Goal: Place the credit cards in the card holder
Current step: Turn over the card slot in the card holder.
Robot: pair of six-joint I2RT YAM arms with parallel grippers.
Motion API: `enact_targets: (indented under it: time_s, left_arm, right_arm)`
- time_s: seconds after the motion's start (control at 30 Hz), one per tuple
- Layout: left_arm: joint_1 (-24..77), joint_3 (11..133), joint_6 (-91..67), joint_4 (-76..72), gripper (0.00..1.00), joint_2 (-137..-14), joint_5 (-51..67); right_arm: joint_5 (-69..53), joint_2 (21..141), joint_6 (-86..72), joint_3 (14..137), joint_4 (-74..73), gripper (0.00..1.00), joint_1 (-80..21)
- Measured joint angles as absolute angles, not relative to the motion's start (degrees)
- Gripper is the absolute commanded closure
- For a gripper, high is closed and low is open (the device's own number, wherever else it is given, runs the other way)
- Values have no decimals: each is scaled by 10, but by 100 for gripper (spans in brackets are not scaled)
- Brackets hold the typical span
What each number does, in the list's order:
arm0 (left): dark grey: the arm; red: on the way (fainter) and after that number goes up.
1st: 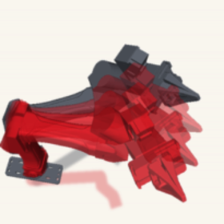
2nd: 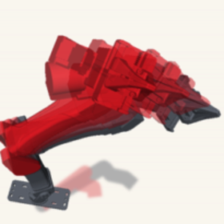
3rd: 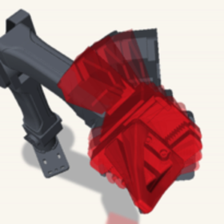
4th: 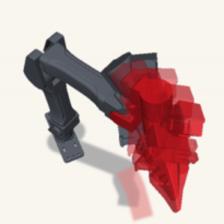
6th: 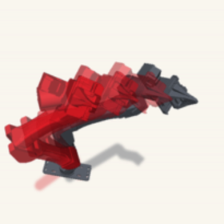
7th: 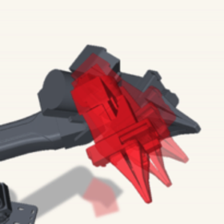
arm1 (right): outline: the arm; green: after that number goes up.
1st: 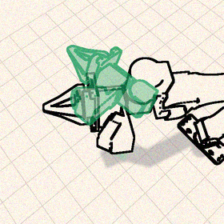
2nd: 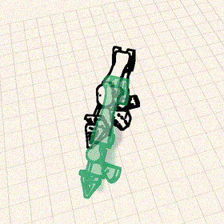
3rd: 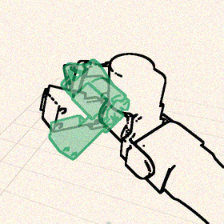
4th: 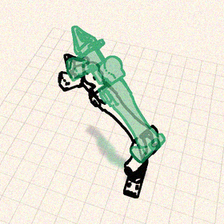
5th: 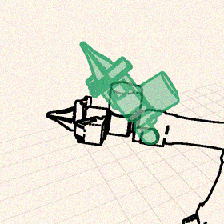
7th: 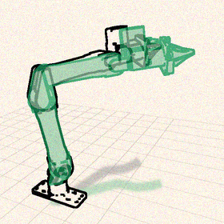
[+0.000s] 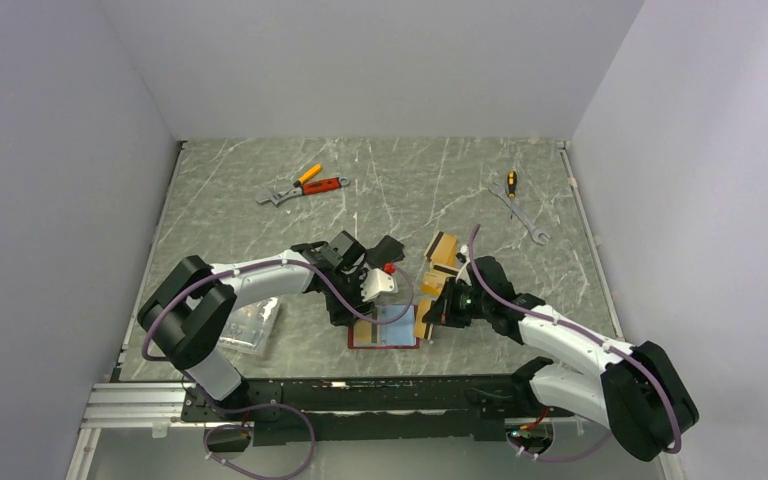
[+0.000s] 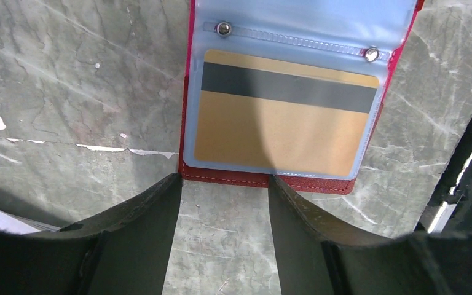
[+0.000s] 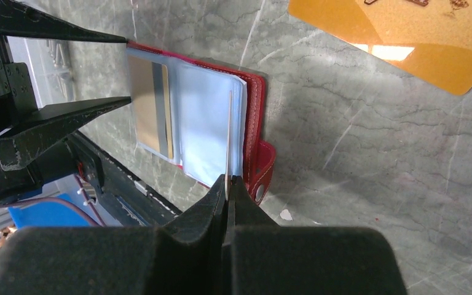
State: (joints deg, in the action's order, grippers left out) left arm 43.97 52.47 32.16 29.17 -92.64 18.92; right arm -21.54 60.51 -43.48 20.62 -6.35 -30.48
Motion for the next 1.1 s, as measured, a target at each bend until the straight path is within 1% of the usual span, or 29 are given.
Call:
enact_targets:
  time_s: [0.43, 0.93, 1.1]
  left_arm:
    - [440, 525, 324, 292, 43, -926, 186]
    - [440, 526, 324, 293, 44, -926, 185]
    - [440, 548, 324, 313, 45, -926, 192]
  right_arm:
    - [-222, 635, -437, 201, -35, 100, -310]
    - [-226, 685, -454, 202, 15, 100, -352]
    - [-231, 703, -467, 202, 42, 100, -358]
